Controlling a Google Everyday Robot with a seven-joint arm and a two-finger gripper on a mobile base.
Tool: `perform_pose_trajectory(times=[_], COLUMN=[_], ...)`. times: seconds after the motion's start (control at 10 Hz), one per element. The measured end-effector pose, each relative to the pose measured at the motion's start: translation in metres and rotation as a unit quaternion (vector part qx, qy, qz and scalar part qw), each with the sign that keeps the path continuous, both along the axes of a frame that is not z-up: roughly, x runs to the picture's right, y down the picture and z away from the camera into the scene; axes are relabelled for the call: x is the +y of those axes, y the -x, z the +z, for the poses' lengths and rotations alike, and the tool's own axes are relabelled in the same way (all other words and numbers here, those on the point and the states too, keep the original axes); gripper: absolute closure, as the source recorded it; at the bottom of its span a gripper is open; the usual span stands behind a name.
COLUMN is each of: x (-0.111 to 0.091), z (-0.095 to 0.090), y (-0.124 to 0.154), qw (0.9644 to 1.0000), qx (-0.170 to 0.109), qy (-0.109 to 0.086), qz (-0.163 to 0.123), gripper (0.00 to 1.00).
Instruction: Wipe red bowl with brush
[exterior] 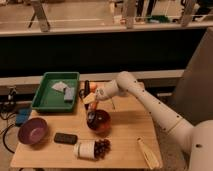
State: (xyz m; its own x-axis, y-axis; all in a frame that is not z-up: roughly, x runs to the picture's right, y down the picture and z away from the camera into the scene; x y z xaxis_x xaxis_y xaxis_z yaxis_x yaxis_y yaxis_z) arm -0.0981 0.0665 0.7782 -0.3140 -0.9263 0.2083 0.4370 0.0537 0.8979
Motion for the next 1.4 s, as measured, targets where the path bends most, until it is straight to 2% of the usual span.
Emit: perform_pose_trajectory(times=[0.2,0.4,0.8,1.1,1.4], x=[0.011,0.027,0.031,0.020,0.000], z=[-0.010,-0.022,-0.021,-0.010,0.012], y=[-0.001,-0.015,-0.046,-0.061,-0.056], qw=[0.9999,0.9999,0.9997,0.9991,0.9986], qx=[-0.008,-0.006,0.017,0.037,0.049], qy=[0.005,0.012,0.014,0.009,-0.003], qz=[-0.004,-0.005,0.004,0.017,0.019], gripper=[0.92,0.92,0.92,0.92,0.92])
